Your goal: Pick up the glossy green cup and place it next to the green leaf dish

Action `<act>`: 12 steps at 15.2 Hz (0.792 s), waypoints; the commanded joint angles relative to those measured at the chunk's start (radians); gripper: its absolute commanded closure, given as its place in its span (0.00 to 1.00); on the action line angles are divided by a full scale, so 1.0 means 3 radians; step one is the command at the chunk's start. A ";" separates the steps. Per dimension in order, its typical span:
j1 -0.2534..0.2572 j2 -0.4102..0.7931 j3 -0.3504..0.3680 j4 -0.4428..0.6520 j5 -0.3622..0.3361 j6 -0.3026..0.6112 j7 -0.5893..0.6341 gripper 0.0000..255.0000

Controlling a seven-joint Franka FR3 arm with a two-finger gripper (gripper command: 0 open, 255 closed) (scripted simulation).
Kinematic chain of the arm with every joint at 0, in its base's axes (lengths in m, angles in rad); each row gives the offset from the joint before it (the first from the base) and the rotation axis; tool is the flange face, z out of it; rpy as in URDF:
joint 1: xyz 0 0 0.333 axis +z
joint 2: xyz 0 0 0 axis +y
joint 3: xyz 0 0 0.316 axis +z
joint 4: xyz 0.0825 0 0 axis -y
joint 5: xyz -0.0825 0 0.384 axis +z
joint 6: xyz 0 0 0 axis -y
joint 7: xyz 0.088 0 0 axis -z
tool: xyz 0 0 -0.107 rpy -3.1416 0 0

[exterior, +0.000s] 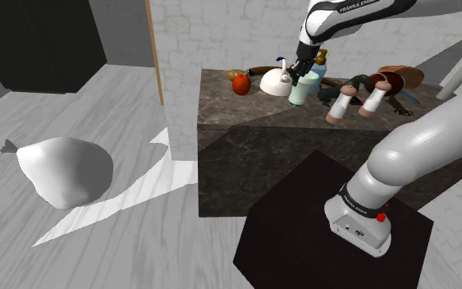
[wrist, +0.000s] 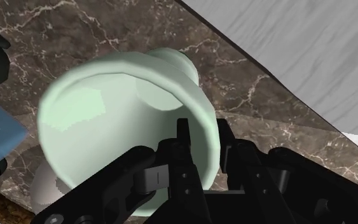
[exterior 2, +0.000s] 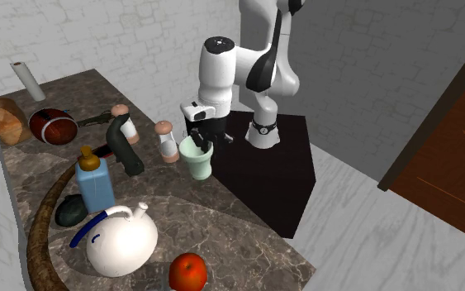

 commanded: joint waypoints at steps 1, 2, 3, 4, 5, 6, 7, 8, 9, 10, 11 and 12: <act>0.0001 -0.0031 0.0006 0.0067 0.0005 -0.0097 -0.0011 1.00; 0.0002 -0.0044 0.0010 0.0101 0.0008 -0.0144 -0.0014 1.00; 0.0004 -0.0057 0.0014 0.0136 0.0011 -0.0190 -0.0018 1.00; 0.0005 -0.0068 0.0018 0.0171 0.0014 -0.0237 -0.0022 1.00; 0.0006 -0.0078 0.0021 0.0207 0.0017 -0.0283 -0.0026 1.00; 0.0008 -0.0088 0.0025 0.0244 0.0021 -0.0329 -0.0030 1.00; 0.0009 -0.0097 0.0029 0.0281 0.0024 -0.0375 -0.0034 1.00; 0.0010 -0.0105 0.0032 0.0319 0.0027 -0.0421 -0.0038 1.00; 0.0012 -0.0112 0.0036 0.0357 0.0030 -0.0467 -0.0042 1.00; 0.0013 -0.0119 0.0039 0.0397 0.0033 -0.0512 -0.0046 1.00; 0.0014 -0.0124 0.0043 0.0436 0.0036 -0.0557 -0.0050 1.00; 0.0016 -0.0129 0.0046 0.0477 0.0040 -0.0603 -0.0054 1.00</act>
